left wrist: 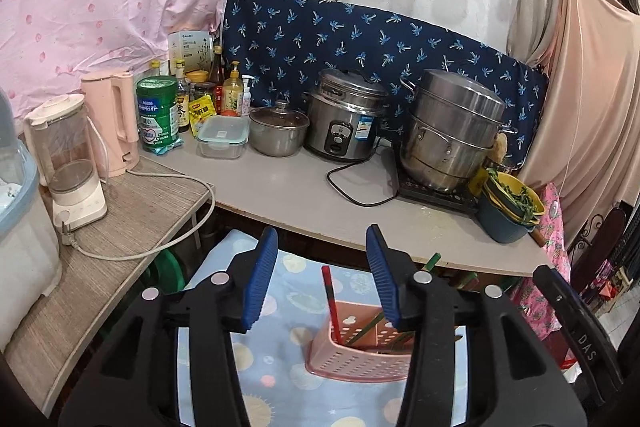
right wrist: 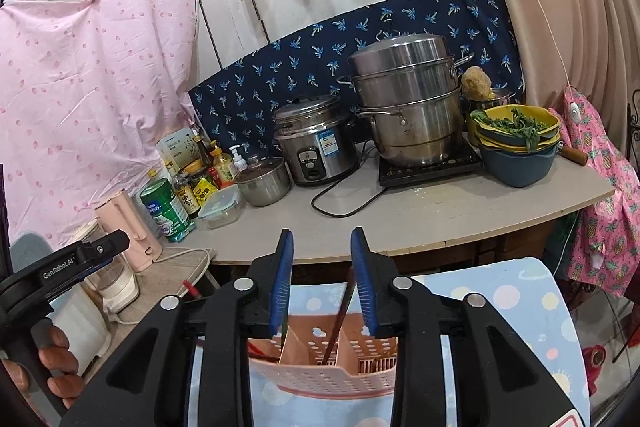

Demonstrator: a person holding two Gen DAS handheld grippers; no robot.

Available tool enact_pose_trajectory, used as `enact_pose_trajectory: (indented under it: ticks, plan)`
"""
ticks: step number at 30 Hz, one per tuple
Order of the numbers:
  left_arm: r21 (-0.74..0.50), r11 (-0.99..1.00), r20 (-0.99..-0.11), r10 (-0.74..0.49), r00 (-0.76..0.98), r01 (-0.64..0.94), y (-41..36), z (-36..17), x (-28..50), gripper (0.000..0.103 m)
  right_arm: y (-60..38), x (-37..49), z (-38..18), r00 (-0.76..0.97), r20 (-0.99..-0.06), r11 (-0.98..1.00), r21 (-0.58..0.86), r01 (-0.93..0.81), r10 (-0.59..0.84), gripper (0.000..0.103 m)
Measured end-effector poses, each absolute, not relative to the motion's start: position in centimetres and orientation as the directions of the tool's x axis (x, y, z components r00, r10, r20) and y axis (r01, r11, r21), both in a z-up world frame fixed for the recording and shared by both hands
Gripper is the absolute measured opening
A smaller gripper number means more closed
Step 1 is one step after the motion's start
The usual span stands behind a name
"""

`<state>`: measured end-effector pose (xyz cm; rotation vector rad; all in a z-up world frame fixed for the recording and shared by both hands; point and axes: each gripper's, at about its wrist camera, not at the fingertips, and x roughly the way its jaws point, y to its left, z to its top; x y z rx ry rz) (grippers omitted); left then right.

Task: Organize utensils
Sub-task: 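Lower both chopsticks into the pink holder and open both tools, then move both open tools back over the remaining red chopsticks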

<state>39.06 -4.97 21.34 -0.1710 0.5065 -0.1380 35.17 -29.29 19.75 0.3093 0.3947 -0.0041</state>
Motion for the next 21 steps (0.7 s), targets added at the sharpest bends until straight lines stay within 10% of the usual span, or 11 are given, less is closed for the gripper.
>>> enact_pose_trajectory:
  ticks: [21]
  plan:
    - [-0.083,0.995,-0.538,-0.096,0.837,0.061,-3.5,18.0,29.1,0.051,-25.4,24.5,18.1,0.899,-0.427,0.967,0.255,0.018,0.096,0.04]
